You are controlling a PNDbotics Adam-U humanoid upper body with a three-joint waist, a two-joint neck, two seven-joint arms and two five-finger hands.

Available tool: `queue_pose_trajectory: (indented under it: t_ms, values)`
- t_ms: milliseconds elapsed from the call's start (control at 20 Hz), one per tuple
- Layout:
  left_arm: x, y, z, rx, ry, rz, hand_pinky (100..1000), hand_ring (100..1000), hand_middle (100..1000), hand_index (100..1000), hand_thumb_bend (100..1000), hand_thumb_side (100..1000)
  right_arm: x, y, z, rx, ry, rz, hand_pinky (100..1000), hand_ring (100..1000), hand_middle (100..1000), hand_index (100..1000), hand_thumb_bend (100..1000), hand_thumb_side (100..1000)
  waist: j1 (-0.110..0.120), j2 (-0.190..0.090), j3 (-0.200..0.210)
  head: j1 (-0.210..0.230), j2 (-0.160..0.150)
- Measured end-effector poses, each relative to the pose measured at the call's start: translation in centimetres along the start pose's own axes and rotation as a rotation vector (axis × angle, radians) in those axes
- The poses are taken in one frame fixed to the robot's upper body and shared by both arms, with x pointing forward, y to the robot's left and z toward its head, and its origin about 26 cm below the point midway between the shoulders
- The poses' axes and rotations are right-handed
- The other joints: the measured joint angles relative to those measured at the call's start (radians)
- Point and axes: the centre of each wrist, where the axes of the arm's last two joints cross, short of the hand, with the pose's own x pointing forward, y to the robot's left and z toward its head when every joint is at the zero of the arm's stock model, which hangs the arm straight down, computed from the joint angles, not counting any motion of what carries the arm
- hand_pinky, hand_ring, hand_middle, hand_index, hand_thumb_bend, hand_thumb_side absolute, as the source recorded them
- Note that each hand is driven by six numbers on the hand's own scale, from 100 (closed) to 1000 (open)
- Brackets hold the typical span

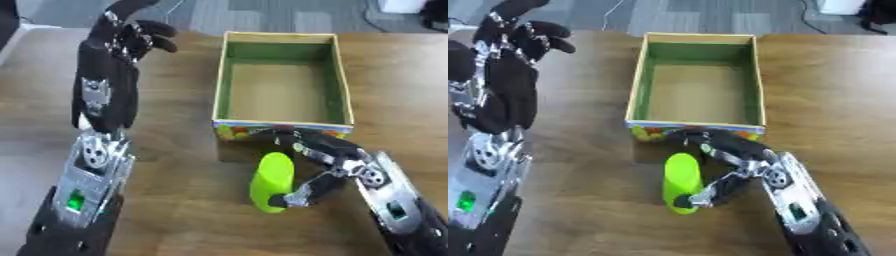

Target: Pick up objects on the table and place them in the box.

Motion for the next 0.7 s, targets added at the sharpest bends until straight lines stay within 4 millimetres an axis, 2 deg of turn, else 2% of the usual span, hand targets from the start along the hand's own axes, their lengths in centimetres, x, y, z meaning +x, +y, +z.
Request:
queue_pose_trajectory:
  t_ms: [100,150,200,250,450,600,650,700]
  values:
    - [0.0,-0.1,0.0,0.002,0.0,0.003,516,611,749,794,567,924,0.0,0.7,-0.3,-0.038,-0.044,-0.014,100,742,772,950,701,566,0.0,0.003,0.0,-0.006,0.0]
    - [0.0,-0.1,0.0,0.002,0.0,0.003,516,611,749,794,568,924,0.0,1.1,-0.6,-0.06,-0.073,-0.029,100,712,748,930,756,534,0.0,0.004,0.0,-0.008,0.0]
    - [0.0,-0.1,0.0,0.002,0.0,0.003,516,611,749,794,568,924,0.0,1.6,-0.9,-0.08,-0.099,-0.047,100,705,742,925,723,528,-0.001,0.004,0.0,-0.009,0.0]
    - [0.0,-0.1,0.0,0.001,0.0,0.003,516,611,748,794,568,924,0.0,2.2,-1.2,-0.097,-0.122,-0.069,100,695,731,913,734,482,-0.003,0.004,0.001,-0.012,0.0]
    - [0.0,-0.1,-0.1,-0.001,-0.005,0.004,517,611,746,794,568,924,0.1,4.1,-2.5,-0.089,-0.178,-0.136,100,706,726,897,724,402,-0.015,0.005,0.001,-0.021,0.0]
    - [0.0,-0.1,-0.2,-0.003,-0.008,0.004,517,611,744,794,568,925,0.1,4.7,-3.2,-0.06,-0.186,-0.164,100,666,663,806,717,352,-0.018,0.004,0.0,-0.03,0.0]
    - [0.0,-0.1,-0.2,-0.003,-0.007,0.004,517,610,744,794,568,925,0.1,4.8,-3.3,-0.045,-0.181,-0.167,100,613,595,740,707,344,-0.019,0.004,0.0,-0.033,0.0]
    - [-0.1,-0.1,-0.2,-0.003,-0.005,0.004,517,610,744,794,568,925,0.1,4.8,-3.5,-0.035,-0.177,-0.169,100,613,596,740,702,345,-0.02,0.004,0.0,-0.033,0.0]
